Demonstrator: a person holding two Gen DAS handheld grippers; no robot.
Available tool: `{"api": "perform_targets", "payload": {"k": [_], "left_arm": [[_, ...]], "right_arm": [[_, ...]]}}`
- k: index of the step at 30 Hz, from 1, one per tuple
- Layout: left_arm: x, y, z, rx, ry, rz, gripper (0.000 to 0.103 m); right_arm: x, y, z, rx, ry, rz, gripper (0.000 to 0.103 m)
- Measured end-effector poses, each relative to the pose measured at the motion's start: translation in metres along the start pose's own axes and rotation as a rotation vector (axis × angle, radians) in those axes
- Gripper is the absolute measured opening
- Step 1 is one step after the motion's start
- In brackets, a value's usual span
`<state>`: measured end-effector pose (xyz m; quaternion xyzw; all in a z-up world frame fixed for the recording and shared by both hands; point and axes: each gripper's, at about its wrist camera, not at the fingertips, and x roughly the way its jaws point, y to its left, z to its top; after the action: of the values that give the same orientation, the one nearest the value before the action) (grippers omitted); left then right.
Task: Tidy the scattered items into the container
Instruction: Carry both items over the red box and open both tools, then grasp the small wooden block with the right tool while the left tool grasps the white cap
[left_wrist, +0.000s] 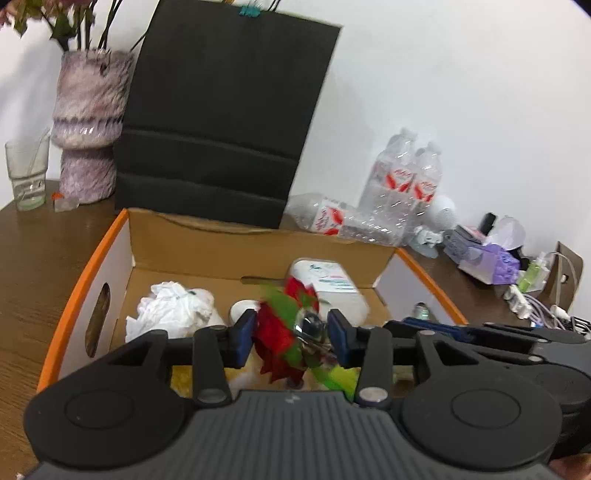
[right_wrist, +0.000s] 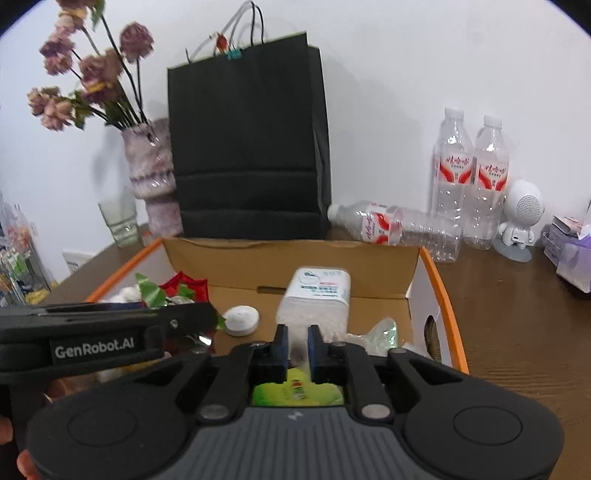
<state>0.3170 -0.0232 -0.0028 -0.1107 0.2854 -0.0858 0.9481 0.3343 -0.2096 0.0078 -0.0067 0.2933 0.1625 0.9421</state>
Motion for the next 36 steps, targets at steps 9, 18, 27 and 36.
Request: {"api": "perform_targets", "payload": {"k": [9, 18, 27, 36], "left_arm": [[-0.072, 0.014, 0.003, 0.026, -0.158, -0.005, 0.103], [-0.131, 0.023, -0.063, 0.181, -0.086, 0.027, 0.095], [-0.138, 0.026, -0.103, 0.310, 0.018, -0.045, 0.037], [-0.129, 0.035, -0.106, 0.369, 0.067, -0.063, 0.037]], "right_arm": [[-0.071, -0.040, -0.002, 0.056, -0.138, -0.008, 0.091], [-0.130, -0.030, -0.080, 0.078, -0.094, 0.047, 0.085], [-0.102, 0.081, -0.119, -0.166, 0.026, 0.200, 0.044], [-0.071, 0.111, -0.122, -0.231, 0.061, 0.086, 0.028]]}}
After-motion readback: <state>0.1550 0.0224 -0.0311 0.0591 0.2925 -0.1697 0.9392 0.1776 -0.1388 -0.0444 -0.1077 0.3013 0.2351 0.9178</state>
